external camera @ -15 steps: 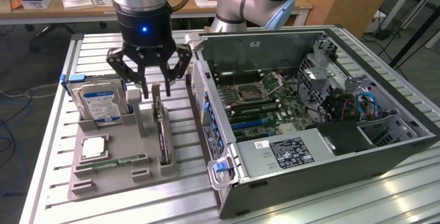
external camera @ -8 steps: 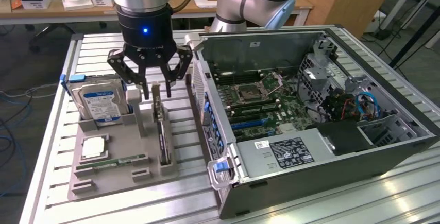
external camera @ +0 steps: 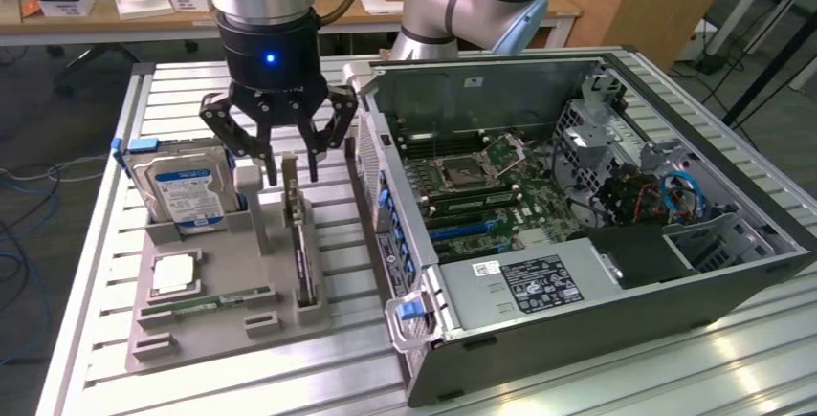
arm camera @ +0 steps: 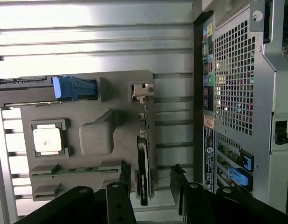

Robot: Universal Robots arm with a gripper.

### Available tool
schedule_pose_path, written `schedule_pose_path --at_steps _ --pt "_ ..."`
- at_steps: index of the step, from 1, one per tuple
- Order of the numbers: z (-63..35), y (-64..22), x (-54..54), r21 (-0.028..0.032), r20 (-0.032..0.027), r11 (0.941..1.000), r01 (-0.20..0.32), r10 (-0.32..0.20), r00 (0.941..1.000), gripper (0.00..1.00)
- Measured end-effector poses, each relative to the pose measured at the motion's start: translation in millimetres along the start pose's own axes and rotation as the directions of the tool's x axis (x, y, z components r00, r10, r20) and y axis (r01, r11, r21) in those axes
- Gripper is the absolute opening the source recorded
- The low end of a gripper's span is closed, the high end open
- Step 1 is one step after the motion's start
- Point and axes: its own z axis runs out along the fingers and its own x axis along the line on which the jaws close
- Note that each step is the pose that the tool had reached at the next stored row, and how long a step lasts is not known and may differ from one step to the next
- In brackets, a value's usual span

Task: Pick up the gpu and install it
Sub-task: 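Pick up the gpu and move the gpu toward the slot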

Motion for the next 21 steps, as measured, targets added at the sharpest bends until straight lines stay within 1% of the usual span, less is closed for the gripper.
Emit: schedule_pose_path --at_steps 11,21 --pt "8.8 0.5 0.2 0.0011 0.0001 1.0000 0.000 0.000 1.0000 0.47" --pt "12.5 -1.0 0.3 0.0058 0.0004 1.0000 0.000 0.000 1.0000 0.47"
